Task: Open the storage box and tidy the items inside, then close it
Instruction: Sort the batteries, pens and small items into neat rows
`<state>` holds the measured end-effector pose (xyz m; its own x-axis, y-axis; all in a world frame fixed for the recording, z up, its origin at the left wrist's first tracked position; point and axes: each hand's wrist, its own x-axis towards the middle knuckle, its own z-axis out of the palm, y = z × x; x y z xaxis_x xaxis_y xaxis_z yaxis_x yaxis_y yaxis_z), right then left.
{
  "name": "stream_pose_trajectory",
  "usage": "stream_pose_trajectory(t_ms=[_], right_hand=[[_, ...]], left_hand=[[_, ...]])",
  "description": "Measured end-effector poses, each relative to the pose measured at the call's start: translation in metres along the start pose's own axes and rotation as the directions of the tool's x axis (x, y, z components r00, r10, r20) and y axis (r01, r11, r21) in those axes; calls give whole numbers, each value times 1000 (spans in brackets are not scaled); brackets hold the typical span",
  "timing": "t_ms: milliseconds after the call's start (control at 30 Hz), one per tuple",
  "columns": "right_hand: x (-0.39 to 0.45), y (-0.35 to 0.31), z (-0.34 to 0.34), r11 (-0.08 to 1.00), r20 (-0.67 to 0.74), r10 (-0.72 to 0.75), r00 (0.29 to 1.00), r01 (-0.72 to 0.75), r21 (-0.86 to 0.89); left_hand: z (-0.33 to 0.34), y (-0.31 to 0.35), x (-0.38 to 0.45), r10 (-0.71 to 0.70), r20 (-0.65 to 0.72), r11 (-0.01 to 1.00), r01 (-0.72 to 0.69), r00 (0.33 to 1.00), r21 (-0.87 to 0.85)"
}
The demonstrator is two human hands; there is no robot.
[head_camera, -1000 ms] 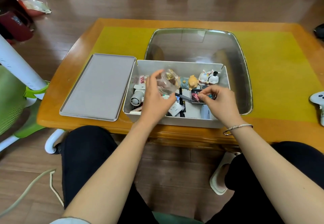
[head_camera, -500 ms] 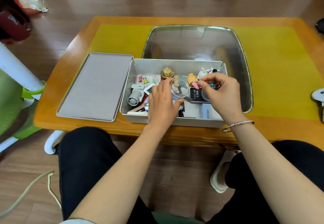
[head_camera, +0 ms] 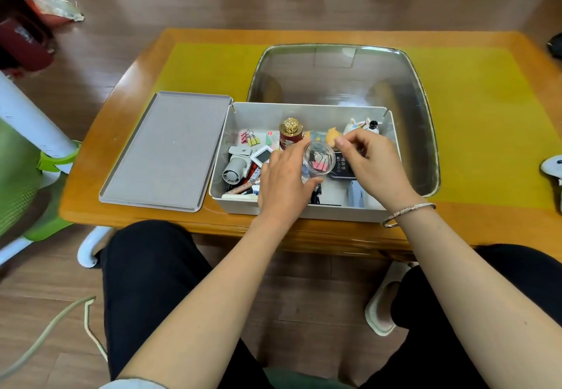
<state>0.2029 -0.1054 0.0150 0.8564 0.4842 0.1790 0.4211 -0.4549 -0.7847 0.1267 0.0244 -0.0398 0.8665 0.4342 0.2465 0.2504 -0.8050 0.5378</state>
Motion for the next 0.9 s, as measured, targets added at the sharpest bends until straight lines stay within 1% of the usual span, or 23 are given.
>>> stream_pose_trajectory(t_ms=[100, 167, 333, 500, 633, 700, 800, 833, 900], right_hand=[[0, 3, -2, 993, 44, 107, 993, -108, 38], [0, 4, -2, 991, 56, 137, 989, -137, 7], [0, 4, -3, 993, 52, 104, 993, -101, -55], [1, -4, -1, 997, 31, 79, 996, -80, 24], [2, -13, 1, 996, 90, 36, 995, -43, 76], [2, -15, 1, 998, 63, 1, 998, -5, 68], [1, -14, -3, 996, -33, -44, 998, 47, 77], [1, -11, -4, 994, -57, -47, 997, 52, 91], [1, -5, -7, 995, -82, -25, 996, 33, 93]], left_hand=[[1, 0, 1, -3, 15, 1000, 3, 1000, 18], [1, 0, 0, -6, 21, 1000, 6, 1000, 21], [0, 0, 0, -6, 21, 1000, 5, 1000, 25], [-1, 0, 0, -5, 39, 1000, 5, 999, 10], [-2, 1, 1, -10, 51, 1000, 11, 999, -23], [-2, 0, 1, -5, 49, 999, 7, 999, -31], [-1, 0, 0, 3, 35, 1000, -2, 999, -31], [-1, 0, 0, 0, 27, 998, 1, 1000, -59], [-3, -1, 1, -22, 17, 984, 25, 1000, -178]])
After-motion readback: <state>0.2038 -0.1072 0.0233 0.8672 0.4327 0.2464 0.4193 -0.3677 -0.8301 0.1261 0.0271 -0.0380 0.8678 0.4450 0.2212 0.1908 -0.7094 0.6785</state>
